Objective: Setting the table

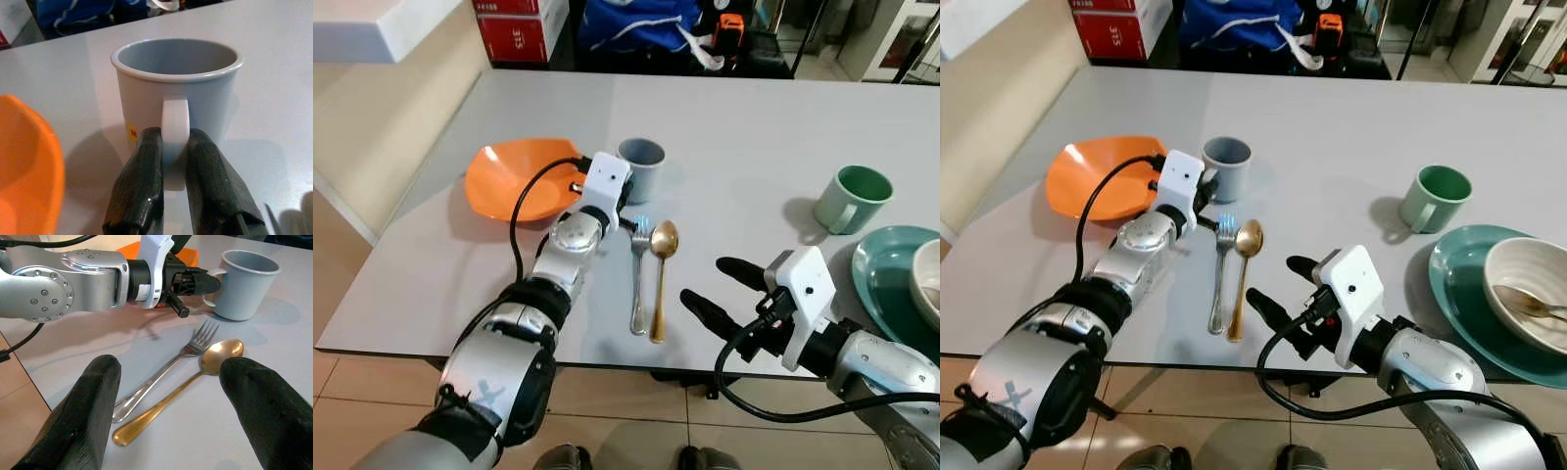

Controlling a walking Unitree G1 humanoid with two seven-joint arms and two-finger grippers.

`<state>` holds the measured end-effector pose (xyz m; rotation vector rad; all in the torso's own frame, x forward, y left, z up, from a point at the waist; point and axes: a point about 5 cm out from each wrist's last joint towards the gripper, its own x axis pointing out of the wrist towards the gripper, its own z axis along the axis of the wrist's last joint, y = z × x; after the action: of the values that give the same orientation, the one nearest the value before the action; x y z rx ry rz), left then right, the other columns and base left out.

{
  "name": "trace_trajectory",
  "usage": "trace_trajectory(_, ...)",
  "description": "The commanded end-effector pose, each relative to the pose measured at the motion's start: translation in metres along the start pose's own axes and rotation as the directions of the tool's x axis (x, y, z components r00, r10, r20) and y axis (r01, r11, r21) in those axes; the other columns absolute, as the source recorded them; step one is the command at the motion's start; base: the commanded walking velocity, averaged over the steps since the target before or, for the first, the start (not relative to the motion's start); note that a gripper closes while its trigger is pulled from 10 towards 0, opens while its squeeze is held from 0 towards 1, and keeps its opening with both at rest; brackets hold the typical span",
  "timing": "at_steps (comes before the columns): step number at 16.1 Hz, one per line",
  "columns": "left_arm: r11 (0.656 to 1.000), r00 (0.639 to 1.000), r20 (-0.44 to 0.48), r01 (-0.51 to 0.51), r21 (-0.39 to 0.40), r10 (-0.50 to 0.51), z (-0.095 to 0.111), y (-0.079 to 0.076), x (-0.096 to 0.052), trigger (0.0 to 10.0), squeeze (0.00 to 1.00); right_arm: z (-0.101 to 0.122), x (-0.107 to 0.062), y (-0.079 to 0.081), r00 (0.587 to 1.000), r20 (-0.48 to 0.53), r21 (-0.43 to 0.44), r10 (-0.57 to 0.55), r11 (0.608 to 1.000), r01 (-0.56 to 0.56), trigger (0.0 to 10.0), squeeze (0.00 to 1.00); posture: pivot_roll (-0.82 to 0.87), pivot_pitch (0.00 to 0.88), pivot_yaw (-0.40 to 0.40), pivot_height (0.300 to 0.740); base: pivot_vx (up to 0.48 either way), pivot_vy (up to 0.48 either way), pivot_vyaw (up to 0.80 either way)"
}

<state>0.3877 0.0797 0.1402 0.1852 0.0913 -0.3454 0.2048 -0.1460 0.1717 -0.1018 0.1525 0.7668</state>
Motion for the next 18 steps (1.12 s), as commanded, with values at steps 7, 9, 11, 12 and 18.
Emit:
trace_trajectory(7, 1.000, 0.997, -0.070, 0.011, -0.009, -0.012, -0.008, 0.002, 0.000, 10.0, 1.00, 0.007, 0.000, 0.007, 0.999, 0.033, 0.022, 0.026, 0.999, -0.027, 10.0, 0.00, -0.13, 0.088, 0.011, 0.740, 0.000, 0.000, 0.00)
trace_trajectory(9, 1.000, 0.997, -0.069, 0.016, -0.020, -0.017, -0.009, 0.001, 0.000, 10.0, 1.00, 0.008, 0.002, 0.007, 0.999, 0.047, 0.028, 0.026, 0.999, -0.028, 10.0, 0.00, -0.13, 0.094, 0.009, 0.740, 0.000, 0.000, 0.00)
trace_trajectory(11, 0.999, 0.997, -0.070, 0.023, -0.029, -0.025, -0.009, -0.001, 0.000, 10.0, 1.00, 0.011, 0.004, 0.008, 0.997, 0.081, 0.046, 0.015, 0.999, -0.019, 10.0, 0.00, -0.13, 0.094, 0.009, 0.740, 0.000, 0.000, 0.00)
trace_trajectory(12, 0.999, 0.997, -0.070, 0.031, -0.033, -0.033, -0.009, -0.002, 0.000, 10.0, 1.00, 0.014, 0.006, 0.008, 0.994, 0.111, 0.066, 0.009, 0.998, -0.016, 10.0, 0.00, -0.13, 0.094, 0.009, 0.740, 0.000, 0.000, 0.00)
trace_trajectory(18, 0.999, 0.997, -0.056, 0.052, -0.016, -0.053, -0.006, -0.001, 0.001, 10.0, 1.00, 0.016, 0.010, 0.009, 0.986, 0.164, 0.100, -0.011, 0.995, -0.006, 10.0, 0.00, -0.12, 0.086, 0.012, 0.740, 0.000, 0.000, 0.00)
